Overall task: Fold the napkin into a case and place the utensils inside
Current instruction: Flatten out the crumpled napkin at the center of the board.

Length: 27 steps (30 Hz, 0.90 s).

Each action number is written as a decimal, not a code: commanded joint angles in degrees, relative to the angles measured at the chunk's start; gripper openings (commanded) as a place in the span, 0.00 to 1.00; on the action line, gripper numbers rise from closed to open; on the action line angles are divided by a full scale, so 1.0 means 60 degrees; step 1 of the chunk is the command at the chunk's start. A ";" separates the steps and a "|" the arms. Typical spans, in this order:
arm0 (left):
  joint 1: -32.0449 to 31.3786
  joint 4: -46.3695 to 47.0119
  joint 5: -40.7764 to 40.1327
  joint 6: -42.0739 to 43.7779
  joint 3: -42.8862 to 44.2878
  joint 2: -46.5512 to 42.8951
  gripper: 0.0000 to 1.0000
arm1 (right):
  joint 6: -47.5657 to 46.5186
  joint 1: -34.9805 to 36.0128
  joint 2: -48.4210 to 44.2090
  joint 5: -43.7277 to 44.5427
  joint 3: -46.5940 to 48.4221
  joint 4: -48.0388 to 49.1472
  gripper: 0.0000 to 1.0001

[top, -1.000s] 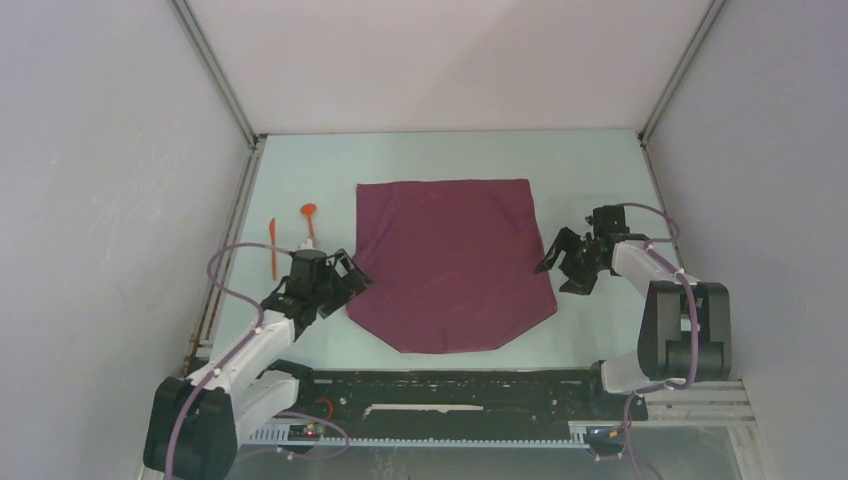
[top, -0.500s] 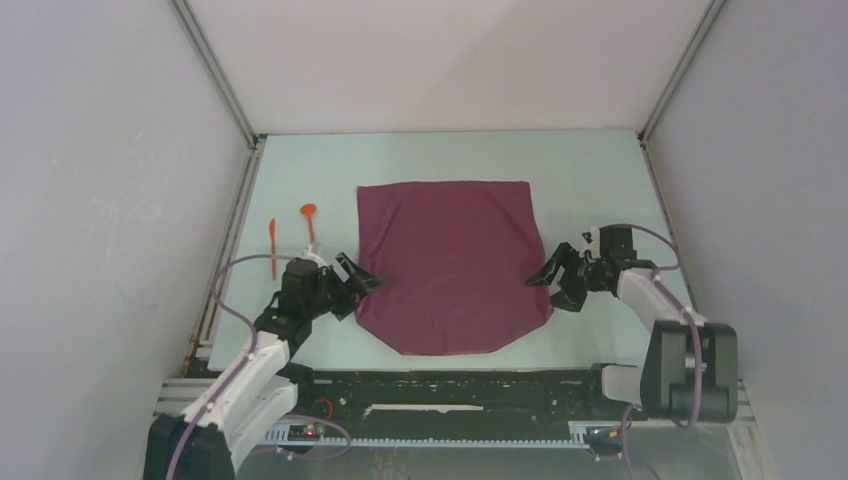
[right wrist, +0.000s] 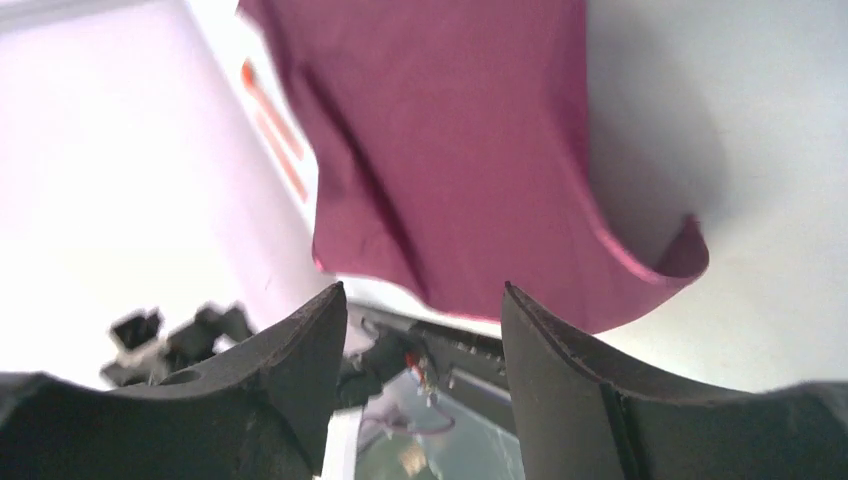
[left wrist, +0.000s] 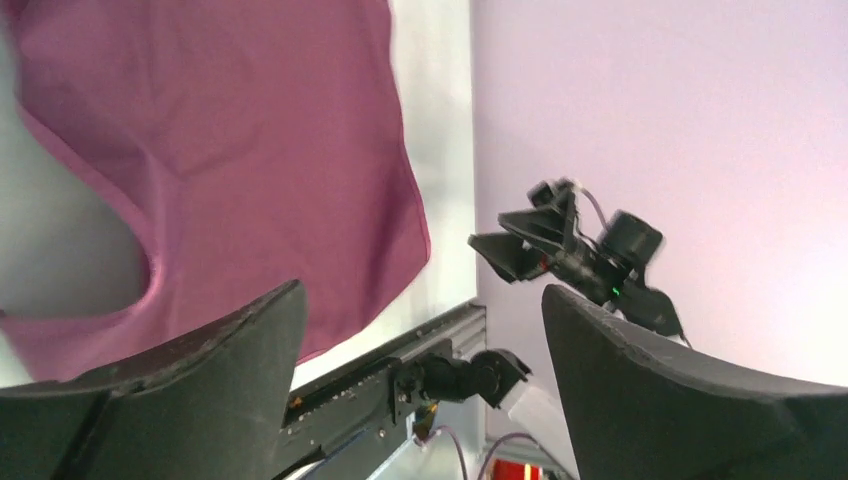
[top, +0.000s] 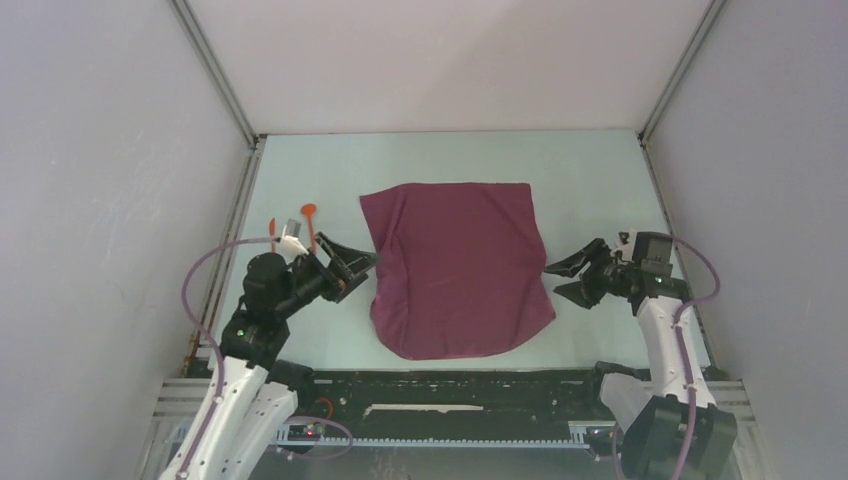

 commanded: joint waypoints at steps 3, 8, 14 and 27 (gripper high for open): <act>0.0209 -0.6042 -0.3809 0.0825 0.1599 -0.0002 0.96 | -0.0750 -0.0150 -0.0423 0.4876 0.1084 -0.2800 0.67; 0.0207 -0.4719 -0.3325 0.1142 0.0025 -0.0384 0.99 | -0.0996 0.1820 -0.0067 0.5475 0.1212 -0.2129 0.70; 0.0197 -0.3508 -0.2776 0.2413 -0.0474 0.1304 0.96 | -0.0968 0.3782 0.1431 0.6571 0.1415 -0.2009 0.70; 0.0205 -0.0420 -0.5128 0.3398 0.3662 0.6710 0.86 | -0.2669 0.3421 0.8096 0.7411 0.7136 0.0494 0.64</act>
